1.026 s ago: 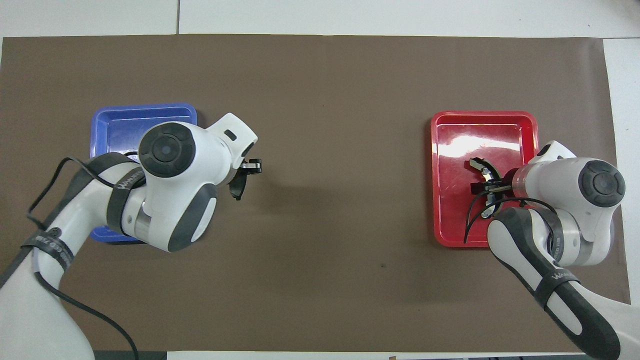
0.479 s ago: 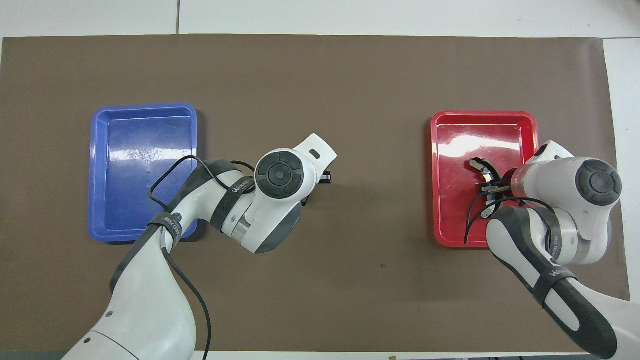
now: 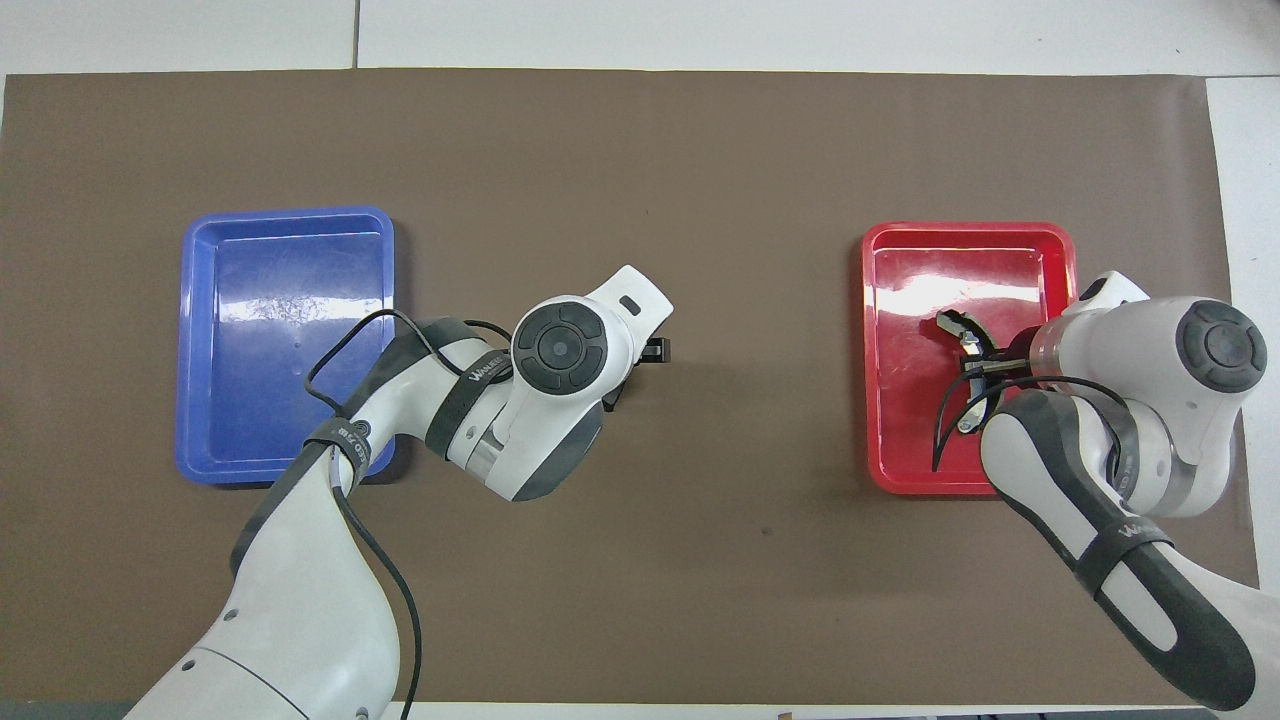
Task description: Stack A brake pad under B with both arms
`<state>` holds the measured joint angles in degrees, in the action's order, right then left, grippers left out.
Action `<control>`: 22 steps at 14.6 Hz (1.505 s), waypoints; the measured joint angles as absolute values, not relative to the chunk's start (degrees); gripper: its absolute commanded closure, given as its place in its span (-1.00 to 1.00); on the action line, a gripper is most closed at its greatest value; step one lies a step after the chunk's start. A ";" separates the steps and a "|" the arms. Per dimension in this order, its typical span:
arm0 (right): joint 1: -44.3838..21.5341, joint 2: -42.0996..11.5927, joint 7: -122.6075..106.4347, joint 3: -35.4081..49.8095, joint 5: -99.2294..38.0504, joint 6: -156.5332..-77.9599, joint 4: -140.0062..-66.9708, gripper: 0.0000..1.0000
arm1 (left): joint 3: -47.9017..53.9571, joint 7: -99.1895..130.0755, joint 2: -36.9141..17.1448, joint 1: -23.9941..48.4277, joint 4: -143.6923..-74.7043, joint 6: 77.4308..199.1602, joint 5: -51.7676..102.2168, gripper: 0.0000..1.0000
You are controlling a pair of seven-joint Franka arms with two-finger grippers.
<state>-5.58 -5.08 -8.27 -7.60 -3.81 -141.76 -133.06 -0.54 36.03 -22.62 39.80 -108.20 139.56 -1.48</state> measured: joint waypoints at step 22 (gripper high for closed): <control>-40.24 -22.33 38.45 -7.20 -4.47 -130.16 -103.19 1.00 | -2.00 -8.57 1.55 -0.41 -100.49 100.77 -1.53 -0.98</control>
<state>-40.24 -22.33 38.45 -7.20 -4.47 -130.16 -103.19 -2.00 -8.57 1.55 -0.41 -100.49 100.77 -1.53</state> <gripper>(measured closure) 0.577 0.009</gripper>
